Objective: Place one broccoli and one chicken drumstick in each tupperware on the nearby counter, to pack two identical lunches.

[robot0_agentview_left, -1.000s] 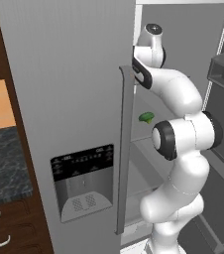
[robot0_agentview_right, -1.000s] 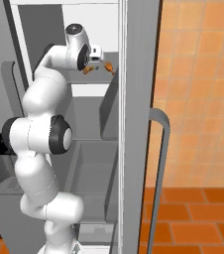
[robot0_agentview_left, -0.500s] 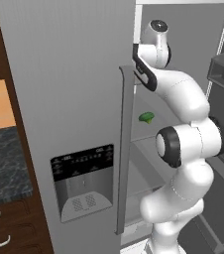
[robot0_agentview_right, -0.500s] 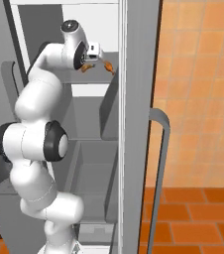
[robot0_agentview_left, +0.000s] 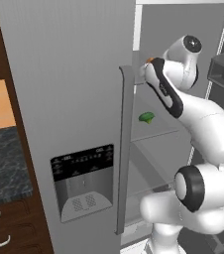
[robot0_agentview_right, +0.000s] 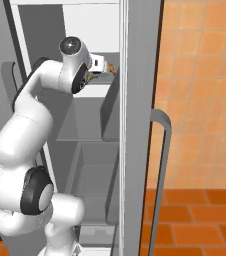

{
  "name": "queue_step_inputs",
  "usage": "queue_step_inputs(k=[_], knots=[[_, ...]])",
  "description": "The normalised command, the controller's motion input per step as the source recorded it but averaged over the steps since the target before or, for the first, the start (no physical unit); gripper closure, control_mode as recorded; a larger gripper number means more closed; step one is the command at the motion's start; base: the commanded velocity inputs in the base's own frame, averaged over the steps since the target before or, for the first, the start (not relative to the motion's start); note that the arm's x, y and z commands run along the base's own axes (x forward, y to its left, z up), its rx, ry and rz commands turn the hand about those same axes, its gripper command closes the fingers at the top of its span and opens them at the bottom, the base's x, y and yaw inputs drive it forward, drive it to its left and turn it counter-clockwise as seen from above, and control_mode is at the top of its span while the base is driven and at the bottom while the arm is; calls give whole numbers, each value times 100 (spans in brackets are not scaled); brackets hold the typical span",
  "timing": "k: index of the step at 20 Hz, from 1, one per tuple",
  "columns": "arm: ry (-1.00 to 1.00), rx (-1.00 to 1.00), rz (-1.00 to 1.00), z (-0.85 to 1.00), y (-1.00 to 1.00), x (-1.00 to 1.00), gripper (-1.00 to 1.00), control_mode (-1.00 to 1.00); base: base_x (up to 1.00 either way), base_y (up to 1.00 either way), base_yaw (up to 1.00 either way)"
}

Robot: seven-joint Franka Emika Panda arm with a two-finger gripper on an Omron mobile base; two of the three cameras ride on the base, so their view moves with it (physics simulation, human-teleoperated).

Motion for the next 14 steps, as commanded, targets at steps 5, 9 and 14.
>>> queue_step_inputs(k=[5, 9, 14], knots=[[26, 0, -6, -33, 1, -100, 100, -100, 0, 0, 0], [48, 0, -9, -81, 14, -97, 100, -100, 0, 0, 0], [43, 3, -9, -81, 4, -97, 100, -100, 0, 0, 0]])
